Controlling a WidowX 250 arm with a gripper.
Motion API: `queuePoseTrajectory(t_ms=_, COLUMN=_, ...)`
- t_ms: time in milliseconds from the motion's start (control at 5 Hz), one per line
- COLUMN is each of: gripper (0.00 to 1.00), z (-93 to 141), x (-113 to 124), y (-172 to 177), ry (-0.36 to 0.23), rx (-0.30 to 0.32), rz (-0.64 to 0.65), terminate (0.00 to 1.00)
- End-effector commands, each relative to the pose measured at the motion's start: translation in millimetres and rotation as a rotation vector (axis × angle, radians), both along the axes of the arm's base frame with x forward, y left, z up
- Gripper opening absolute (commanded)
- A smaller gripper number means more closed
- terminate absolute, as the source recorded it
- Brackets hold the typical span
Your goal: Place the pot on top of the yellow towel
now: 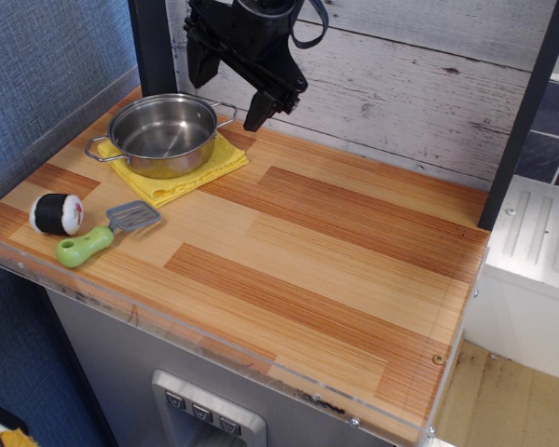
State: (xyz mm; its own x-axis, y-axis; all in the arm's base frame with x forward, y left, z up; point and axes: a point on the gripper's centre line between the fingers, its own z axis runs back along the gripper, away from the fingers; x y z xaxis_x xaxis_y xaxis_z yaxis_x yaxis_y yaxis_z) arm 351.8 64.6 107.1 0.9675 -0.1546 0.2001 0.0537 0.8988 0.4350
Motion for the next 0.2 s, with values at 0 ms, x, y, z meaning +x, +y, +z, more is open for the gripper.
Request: queuePoseTrajectory(t_ms=0, gripper=1.0, z=18.8, x=-2.9, y=3.4, ry=-0.054, rx=0.003, rz=0.002, terminate=1.0)
